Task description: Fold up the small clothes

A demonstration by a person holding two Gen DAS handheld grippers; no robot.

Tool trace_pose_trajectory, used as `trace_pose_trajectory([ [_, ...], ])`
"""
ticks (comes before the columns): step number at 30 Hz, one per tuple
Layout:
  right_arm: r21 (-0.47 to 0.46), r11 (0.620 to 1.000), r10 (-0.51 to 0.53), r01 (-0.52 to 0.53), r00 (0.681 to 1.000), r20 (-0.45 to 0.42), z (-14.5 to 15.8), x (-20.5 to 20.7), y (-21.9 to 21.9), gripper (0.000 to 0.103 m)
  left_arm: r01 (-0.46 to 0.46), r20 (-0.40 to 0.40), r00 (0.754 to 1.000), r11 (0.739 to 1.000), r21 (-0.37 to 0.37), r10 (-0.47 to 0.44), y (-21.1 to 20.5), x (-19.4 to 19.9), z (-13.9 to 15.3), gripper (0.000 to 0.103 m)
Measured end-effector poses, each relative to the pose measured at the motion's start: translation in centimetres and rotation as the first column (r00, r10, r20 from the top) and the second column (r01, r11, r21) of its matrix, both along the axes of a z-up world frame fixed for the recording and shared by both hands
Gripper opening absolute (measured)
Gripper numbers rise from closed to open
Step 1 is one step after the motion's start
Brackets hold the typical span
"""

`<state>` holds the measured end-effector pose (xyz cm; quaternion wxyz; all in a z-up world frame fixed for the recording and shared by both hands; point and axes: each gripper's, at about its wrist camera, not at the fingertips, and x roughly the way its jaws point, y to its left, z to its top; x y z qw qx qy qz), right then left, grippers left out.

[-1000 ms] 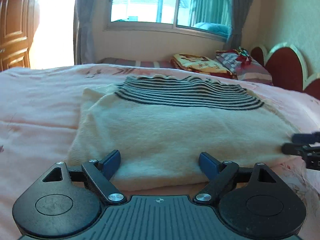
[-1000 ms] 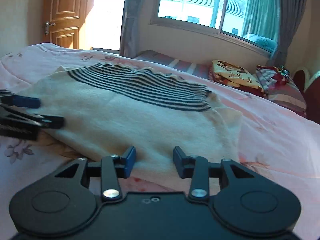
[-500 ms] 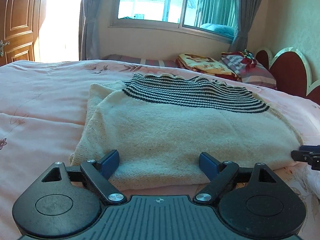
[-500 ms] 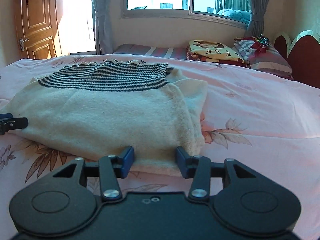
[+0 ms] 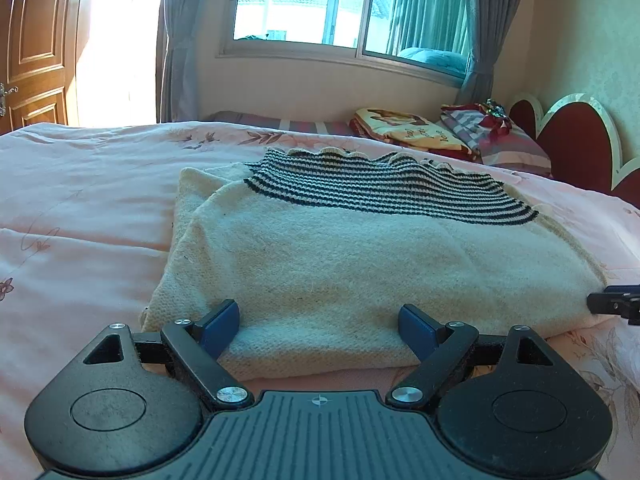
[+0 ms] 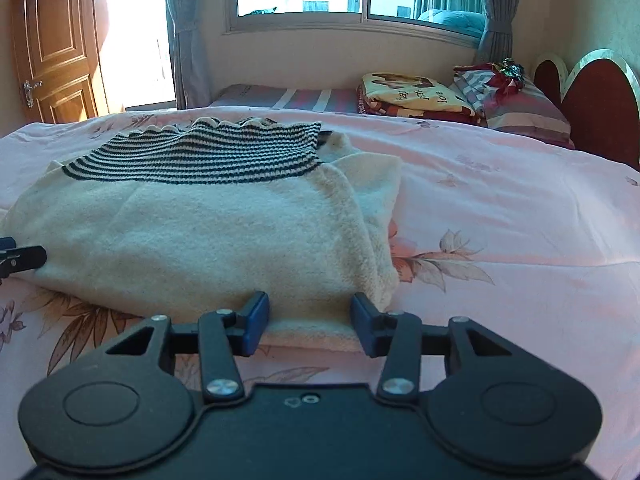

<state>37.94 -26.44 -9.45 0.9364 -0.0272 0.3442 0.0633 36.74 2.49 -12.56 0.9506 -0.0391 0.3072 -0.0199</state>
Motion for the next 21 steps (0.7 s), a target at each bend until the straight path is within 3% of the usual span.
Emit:
trace_pose_trajectory([
  [2,0.012,1.000,-0.006,0.006,1.000,0.025,0.7,-0.3,-0.1,0.044,0.004,0.002,1.000,1.000,0.022,-0.004,-0.3,-0.1,-0.1,0.086],
  [6,-0.061,0.998,0.014,-0.017,0.999,-0.051,-0.2,0.4,0.5,0.044,0.007,-0.003,1.000,1.000,0.012,-0.007,-0.1,-0.1,0.1,0.087],
  [9,0.011,1.000,0.004,-0.004,1.000,-0.015,1.5,-0.1,0.1,0.043,0.003,0.027,1.000,1.000,0.017,-0.004,0.1,-2.0,1.9,0.086],
  [11,0.047,0.999,0.015,-0.016,0.999,0.028,2.4,-0.9,-0.2,0.044,-0.024,0.056,0.998,0.999,-0.048,0.027,0.8,-4.1,2.8,0.087],
  [13,0.038,0.999,0.021,-0.022,0.999,0.032,2.5,-1.2,0.1,0.044,-0.076,0.041,0.995,0.977,-0.198,0.086,2.1,-5.7,2.7,0.086],
  [15,0.048,0.998,0.033,-0.034,0.999,0.026,2.3,-1.4,0.5,0.044,-0.148,0.017,0.986,0.910,-0.388,0.167,3.6,-7.2,1.8,0.086],
  [17,0.061,0.997,0.044,-0.046,0.999,0.026,2.2,-1.6,1.1,0.044,-0.220,0.001,0.966,0.818,-0.532,0.260,4.9,-8.2,0.8,0.086],
  [21,0.169,0.984,0.054,-0.058,0.998,0.033,2.5,-1.7,1.7,0.039,-0.318,-0.107,0.926,0.593,-0.740,0.363,6.6,-8.1,-1.9,0.080],
])
